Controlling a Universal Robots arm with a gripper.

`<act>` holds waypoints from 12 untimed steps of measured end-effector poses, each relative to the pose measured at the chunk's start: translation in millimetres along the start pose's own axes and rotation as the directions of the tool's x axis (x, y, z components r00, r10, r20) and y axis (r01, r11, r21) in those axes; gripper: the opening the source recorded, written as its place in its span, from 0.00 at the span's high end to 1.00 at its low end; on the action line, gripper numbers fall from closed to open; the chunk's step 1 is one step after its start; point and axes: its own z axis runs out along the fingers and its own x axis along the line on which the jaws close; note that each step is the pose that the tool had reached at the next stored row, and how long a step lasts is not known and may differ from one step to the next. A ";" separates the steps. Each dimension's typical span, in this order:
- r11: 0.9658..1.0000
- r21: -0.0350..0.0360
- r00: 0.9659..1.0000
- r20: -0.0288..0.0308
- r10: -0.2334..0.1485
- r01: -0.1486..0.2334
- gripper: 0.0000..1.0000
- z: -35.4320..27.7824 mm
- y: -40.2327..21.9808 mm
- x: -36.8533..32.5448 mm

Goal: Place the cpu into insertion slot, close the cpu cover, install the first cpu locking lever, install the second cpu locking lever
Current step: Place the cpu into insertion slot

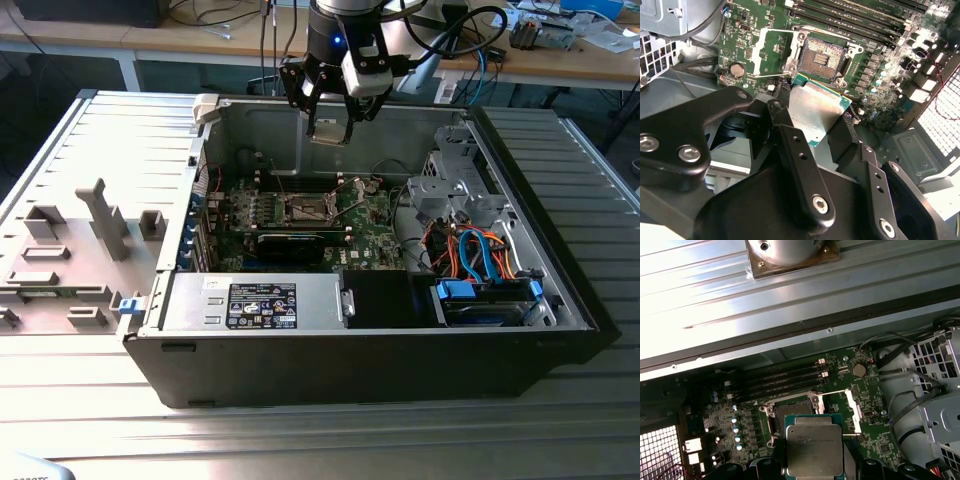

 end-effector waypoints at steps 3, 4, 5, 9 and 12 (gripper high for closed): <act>1.000 0.000 1.000 0.000 0.002 -0.002 0.46 0.0 0.0 0.0; 1.000 0.000 1.000 0.000 0.003 -0.003 0.46 0.0 0.0 0.0; 1.000 0.000 1.000 0.000 0.004 -0.004 0.46 0.0 0.0 0.0; 1.000 0.000 1.000 0.000 0.006 -0.006 0.46 0.0 0.0 0.0; 1.000 0.000 1.000 0.001 0.010 -0.010 0.46 0.0 0.0 0.0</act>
